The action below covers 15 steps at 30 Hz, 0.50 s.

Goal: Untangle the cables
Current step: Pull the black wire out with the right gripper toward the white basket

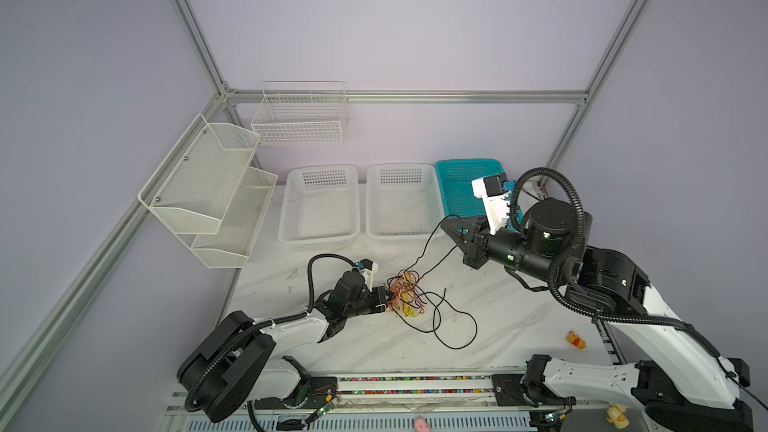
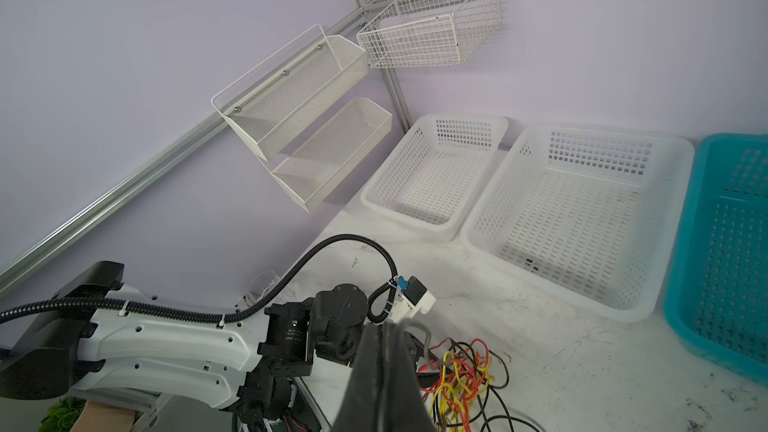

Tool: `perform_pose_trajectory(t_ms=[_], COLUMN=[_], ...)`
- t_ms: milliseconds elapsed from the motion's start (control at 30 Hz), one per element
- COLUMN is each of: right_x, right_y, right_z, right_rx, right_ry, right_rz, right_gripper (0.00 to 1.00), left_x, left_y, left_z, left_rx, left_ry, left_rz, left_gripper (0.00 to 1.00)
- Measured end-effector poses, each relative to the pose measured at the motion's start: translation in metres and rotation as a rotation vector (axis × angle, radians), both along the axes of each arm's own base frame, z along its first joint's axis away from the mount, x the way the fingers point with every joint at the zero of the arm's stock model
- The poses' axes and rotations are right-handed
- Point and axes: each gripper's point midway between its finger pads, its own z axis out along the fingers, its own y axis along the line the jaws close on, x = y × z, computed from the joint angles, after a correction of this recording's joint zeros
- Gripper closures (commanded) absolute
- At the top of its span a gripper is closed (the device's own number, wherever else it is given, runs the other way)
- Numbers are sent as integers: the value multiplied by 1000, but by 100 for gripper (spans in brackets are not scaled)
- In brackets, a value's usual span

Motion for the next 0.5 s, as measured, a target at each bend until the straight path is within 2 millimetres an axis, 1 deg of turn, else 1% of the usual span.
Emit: perform_pose_trajectory(t_ms=[167,233,400,500], right_x=[-3,-5,-9,-13], right_y=[-17,-26,-48,-66], right_z=[35,52,82,105], right_rx=[50,81,140,188], right_ry=[-56,-88,-140,-176], right_rz=[-41,-59,-112,-152], right_gripper=[100,100,100,100], left_x=[1,1,2,2], left_y=[14,18,25,29], left_z=[-12,-18,-26,-31], left_rx=[46,64,89,106], left_ry=[38,57,75,88], left_rz=[35,46,60,69], left_gripper=[100,100,100,100])
